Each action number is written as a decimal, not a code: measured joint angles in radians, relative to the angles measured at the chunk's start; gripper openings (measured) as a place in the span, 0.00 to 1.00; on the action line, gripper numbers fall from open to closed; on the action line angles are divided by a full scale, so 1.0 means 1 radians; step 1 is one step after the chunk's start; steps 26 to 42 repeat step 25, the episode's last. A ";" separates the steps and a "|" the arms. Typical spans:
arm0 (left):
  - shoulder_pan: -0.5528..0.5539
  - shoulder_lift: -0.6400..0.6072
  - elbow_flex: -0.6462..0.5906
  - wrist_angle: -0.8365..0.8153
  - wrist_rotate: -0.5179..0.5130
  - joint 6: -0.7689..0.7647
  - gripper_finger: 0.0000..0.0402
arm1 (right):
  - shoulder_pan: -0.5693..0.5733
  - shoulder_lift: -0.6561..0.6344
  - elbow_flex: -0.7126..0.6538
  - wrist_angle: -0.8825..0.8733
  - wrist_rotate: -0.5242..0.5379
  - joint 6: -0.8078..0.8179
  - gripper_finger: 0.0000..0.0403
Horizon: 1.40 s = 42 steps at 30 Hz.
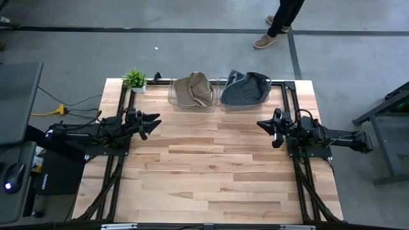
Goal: Pick & Place hat
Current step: Return to Home Position
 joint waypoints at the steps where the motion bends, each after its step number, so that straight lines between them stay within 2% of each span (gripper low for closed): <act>1: 0.000 0.000 0.000 0.000 0.005 0.000 0.62 | 0.000 0.000 0.000 0.000 -0.001 0.000 0.00; 42: 0.000 0.000 -0.002 0.002 0.010 -0.001 0.62 | 0.000 0.000 0.000 0.000 0.001 0.010 0.00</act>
